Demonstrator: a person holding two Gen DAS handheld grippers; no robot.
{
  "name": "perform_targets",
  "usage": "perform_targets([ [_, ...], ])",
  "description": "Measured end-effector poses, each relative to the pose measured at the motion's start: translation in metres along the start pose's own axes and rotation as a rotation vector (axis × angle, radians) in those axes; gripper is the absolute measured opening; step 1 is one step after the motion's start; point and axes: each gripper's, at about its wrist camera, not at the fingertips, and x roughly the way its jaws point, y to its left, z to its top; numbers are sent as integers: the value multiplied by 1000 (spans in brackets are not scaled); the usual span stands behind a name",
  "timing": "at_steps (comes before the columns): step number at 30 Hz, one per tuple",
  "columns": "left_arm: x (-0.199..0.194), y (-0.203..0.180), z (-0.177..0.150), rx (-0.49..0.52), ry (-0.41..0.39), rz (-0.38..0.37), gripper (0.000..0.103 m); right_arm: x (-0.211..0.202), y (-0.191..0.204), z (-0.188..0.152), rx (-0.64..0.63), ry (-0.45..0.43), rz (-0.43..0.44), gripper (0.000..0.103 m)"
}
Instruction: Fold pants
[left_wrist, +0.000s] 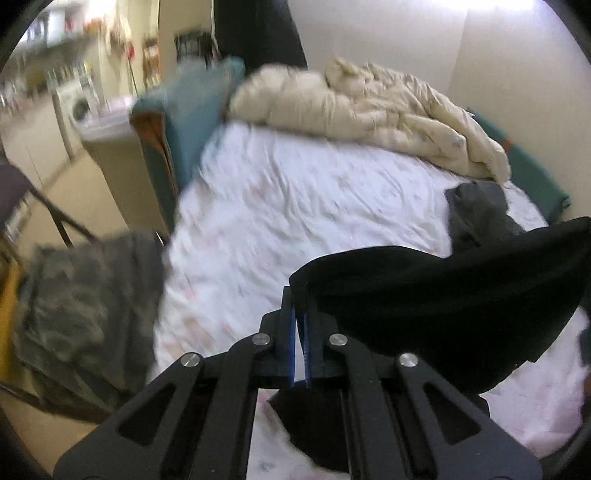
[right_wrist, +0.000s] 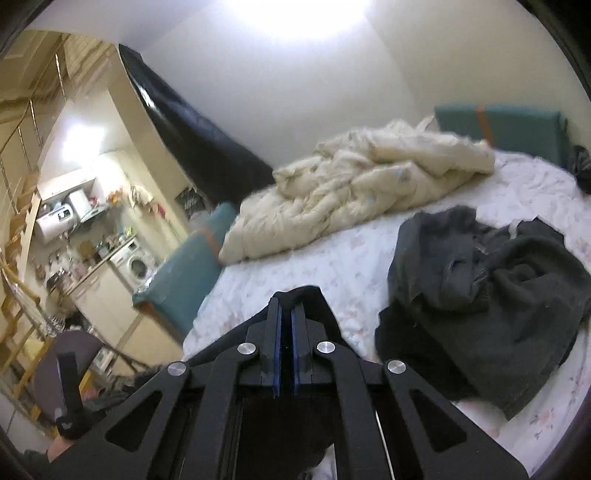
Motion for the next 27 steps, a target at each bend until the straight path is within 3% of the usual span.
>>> perform_targets([
  [3,11,-8,1,56,43,28,3,30,-8,-17,14,133,-55,6],
  [6,35,-16,-14,64,138,59,5,63,-20,-34,16,271,-113,20],
  [7,42,-15,-19,54,176,50,5,70,-24,-40,12,307,-138,35],
  [8,47,-14,-22,42,207,38,9,76,-29,-44,17,328,-146,64],
  [9,52,-13,-25,30,234,36,15,81,-32,-47,36,355,-159,73],
  [10,54,-13,-29,20,254,31,33,80,-34,-49,58,353,-165,78],
  [11,56,-11,-31,9,262,26,53,79,-37,-50,65,347,-176,78],
  [13,55,-8,-33,-18,264,30,71,80,-41,-49,65,367,-199,78],
  [18,51,-7,-31,-25,254,34,72,98,-75,-71,202,473,-243,82],
  [23,49,3,-21,-65,263,50,72,127,-96,-106,310,624,-226,80],
  [24,49,6,-20,-83,268,47,72,134,-94,-106,316,621,-200,76],
  [27,45,26,-12,-171,271,44,72,150,-72,-94,222,590,-154,34],
])
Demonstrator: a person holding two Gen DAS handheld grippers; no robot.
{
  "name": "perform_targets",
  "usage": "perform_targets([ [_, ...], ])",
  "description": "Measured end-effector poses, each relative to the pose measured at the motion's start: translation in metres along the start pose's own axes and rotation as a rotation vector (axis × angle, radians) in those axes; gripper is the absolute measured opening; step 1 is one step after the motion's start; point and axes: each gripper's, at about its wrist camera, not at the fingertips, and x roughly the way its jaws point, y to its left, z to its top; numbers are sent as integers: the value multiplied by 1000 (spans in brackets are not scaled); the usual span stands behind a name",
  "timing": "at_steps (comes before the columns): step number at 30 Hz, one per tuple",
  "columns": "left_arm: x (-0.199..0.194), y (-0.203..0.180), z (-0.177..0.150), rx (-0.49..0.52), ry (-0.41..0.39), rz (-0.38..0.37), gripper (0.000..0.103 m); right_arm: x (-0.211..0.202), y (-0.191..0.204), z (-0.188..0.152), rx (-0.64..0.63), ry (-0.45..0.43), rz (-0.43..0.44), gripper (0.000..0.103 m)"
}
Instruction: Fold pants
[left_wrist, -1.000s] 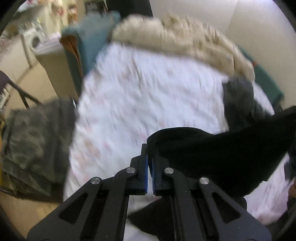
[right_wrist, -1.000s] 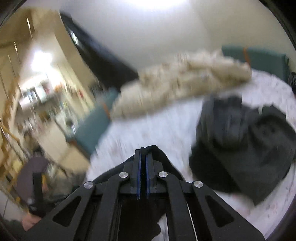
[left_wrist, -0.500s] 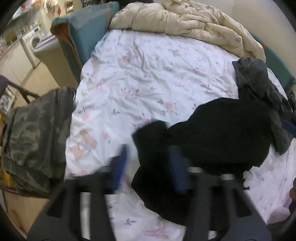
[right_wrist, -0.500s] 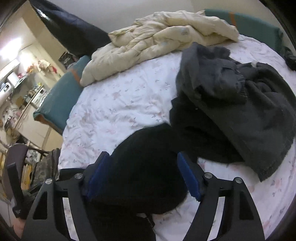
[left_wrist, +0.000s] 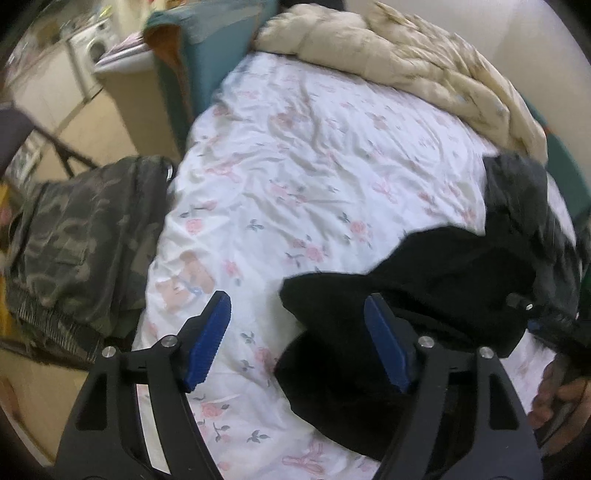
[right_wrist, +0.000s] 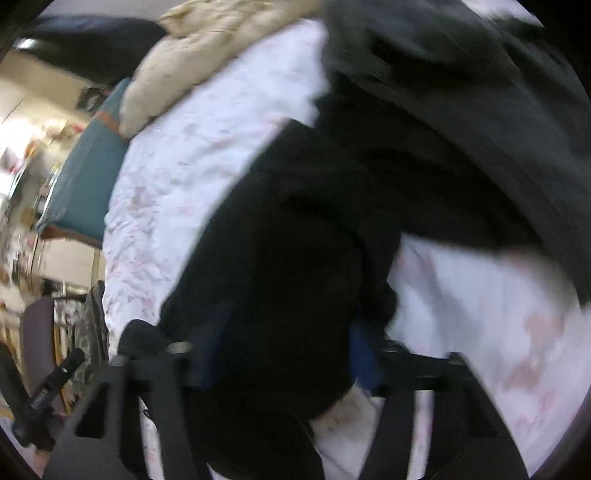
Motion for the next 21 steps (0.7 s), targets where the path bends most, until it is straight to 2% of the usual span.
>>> perform_targets([
  [1,-3,6,3,-24,-5,1,72,2,14,4,-49,-2,5,4],
  [2,-6,13,8,-49,-10,4,72,2,34,7,-116,-12,1,2],
  [3,-11,22,14,-74,-16,5,72,-1,50,9,-170,-35,1,2],
  [5,-16,31,21,-97,-26,6,72,-11,98,8,-301,-80,52,2],
  [9,-33,56,39,-166,-67,5,72,-22,179,-19,-475,-54,206,2],
  [10,-38,63,42,-185,-77,1,72,-23,200,-35,-527,-25,262,2],
  [13,-47,81,50,-229,-96,-4,72,-16,235,-78,-642,88,358,2],
  [16,-51,93,52,-264,-102,-9,72,8,247,-134,-696,283,454,2],
  [19,-47,92,50,-264,-81,-23,72,35,243,-185,-747,405,411,8],
  [21,-44,87,48,-249,-65,-32,72,50,232,-207,-721,472,370,18],
])
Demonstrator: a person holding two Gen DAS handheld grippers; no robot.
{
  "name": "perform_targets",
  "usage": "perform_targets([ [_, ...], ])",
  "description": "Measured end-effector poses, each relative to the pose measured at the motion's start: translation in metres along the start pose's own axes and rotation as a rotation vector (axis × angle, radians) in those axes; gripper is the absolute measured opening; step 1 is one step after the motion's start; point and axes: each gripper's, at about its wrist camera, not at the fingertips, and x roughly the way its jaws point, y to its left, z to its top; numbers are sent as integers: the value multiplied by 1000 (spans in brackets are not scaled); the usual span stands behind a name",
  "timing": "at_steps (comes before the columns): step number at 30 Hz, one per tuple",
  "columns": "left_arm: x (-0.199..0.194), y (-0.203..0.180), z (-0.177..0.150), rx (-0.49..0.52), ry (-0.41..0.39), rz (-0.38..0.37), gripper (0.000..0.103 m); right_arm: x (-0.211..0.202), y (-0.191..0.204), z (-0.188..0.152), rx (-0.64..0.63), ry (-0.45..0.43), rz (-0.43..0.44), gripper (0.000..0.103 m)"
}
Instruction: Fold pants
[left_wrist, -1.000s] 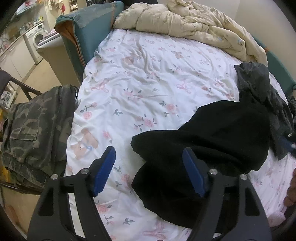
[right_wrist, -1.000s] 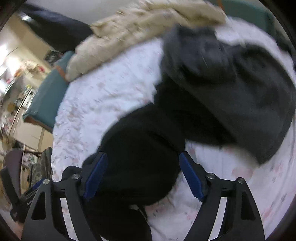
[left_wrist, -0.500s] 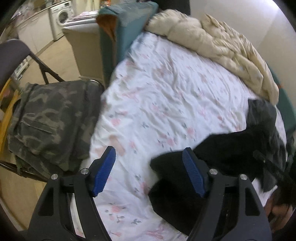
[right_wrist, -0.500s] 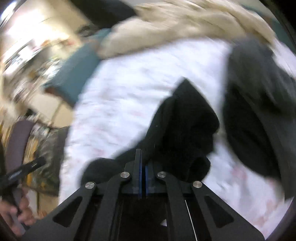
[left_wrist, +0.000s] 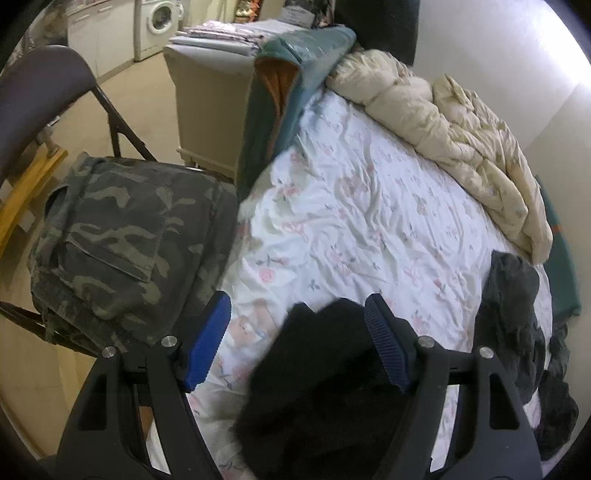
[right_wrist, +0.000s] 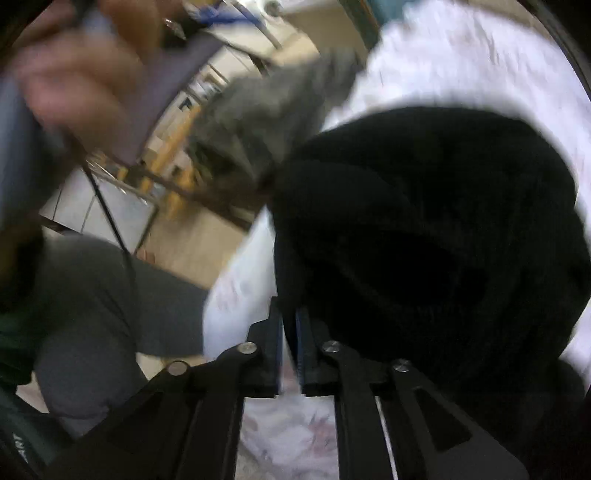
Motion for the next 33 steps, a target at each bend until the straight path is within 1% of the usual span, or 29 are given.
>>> perform_targets([
  [2,5,-8,-5,31,21,-7,72,5,-1,-12,11,27,-23,42],
  [3,6,-11,-6,41,28,-10,72,1,0,-19,11,34,-23,47],
  [4,8,-16,-9,59,41,-17,72,-7,0,-22,14,33,-19,58],
  [5,11,-21,-12,75,53,-24,72,-19,-1,-24,21,24,-16,66],
  [8,20,-34,-22,119,96,-41,72,-77,-6,-33,14,-59,-5,67],
  [9,24,-39,-25,132,109,-40,72,-94,-11,-34,19,-97,-12,67],
  [10,28,-43,-30,150,126,-42,72,-117,-22,-35,36,-155,-31,68],
  [11,32,-47,-34,164,139,-41,72,-125,-29,-30,53,-192,-50,70],
  [13,39,-55,-43,206,167,-36,72,-161,-68,-33,174,-321,-117,71],
  [14,42,-60,-48,233,178,-32,72,-170,-83,-34,226,-354,-143,71],
  [15,46,-64,-55,267,194,-27,72,-179,-105,-38,298,-392,-188,71],
  [17,52,-72,-70,336,226,-20,72,-186,-137,-46,408,-438,-226,71],
  [19,57,-77,-88,386,261,-18,72,-180,-162,-51,505,-411,-229,71],
  [20,59,-78,-97,407,281,-20,72,-177,-166,-52,526,-395,-221,71],
  [21,60,-79,-103,423,293,-21,72,-169,-171,-52,548,-368,-180,71],
  [22,62,-80,-112,446,311,-19,72,-165,-172,-52,551,-351,-158,71],
  [23,66,-81,-119,464,329,-15,72,-153,-170,-51,546,-300,-142,71],
  [26,79,-83,-138,507,392,-7,72,-132,-158,-58,498,-216,-164,71],
  [27,81,-84,-141,517,395,5,72,-120,-153,-60,482,-170,-164,71],
  [28,82,-85,-142,522,392,13,72,-111,-154,-63,472,-136,-152,71],
  [29,82,-85,-142,527,386,19,72,-98,-148,-64,453,-79,-128,71],
  [31,78,-84,-138,525,363,24,72,-72,-133,-74,393,75,-67,71],
  [32,75,-83,-135,523,347,30,72,-65,-130,-77,378,120,-61,71],
  [33,71,-82,-131,523,327,37,72,-57,-123,-83,350,171,-75,71],
])
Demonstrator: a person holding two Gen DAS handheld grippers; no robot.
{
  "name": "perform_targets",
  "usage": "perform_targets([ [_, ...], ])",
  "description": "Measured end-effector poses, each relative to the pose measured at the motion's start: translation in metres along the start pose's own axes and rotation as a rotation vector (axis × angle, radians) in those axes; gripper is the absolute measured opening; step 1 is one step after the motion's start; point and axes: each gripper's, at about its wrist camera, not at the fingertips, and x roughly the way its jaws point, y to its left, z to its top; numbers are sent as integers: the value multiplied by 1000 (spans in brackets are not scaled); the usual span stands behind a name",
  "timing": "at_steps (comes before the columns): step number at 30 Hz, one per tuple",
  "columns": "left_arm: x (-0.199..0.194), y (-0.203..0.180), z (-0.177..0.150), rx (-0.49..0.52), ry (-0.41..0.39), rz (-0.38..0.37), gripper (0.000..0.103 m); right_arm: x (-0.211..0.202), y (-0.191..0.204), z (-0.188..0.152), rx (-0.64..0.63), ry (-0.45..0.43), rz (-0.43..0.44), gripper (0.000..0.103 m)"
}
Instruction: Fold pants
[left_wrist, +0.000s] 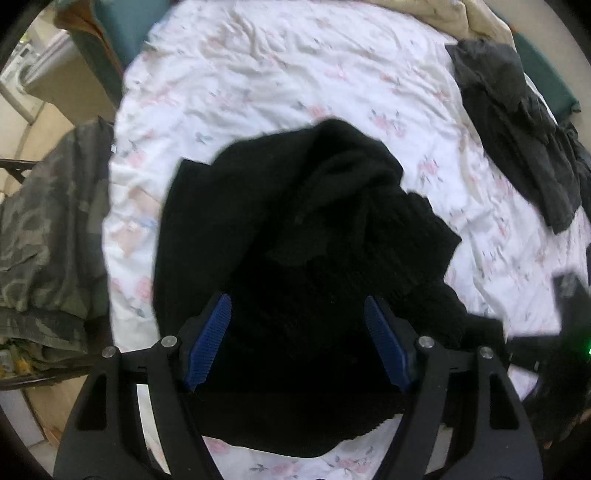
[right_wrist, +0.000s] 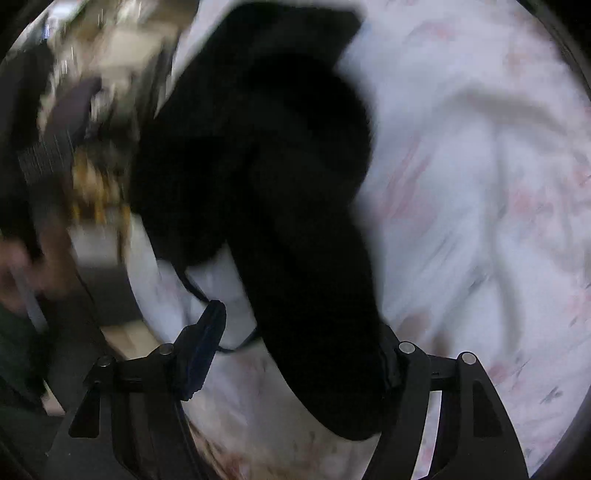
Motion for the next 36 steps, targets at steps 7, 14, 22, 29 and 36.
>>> perform_targets([
  [7,-20,-3,-9,64,2,-90,72,-39,7,-1,-23,-119,24,71],
  [14,6,-50,-40,311,116,-140,67,-97,-41,7,181,-410,3,71],
  [22,6,-59,-30,399,15,-16,1,-104,-64,14,281,-480,-45,71],
  [29,-48,6,20,87,-204,-40,1,-102,-69,26,281,-476,-58,71],
  [36,-11,9,3,45,-41,-90,2,-61,-68,47,231,-384,-67,70],
])
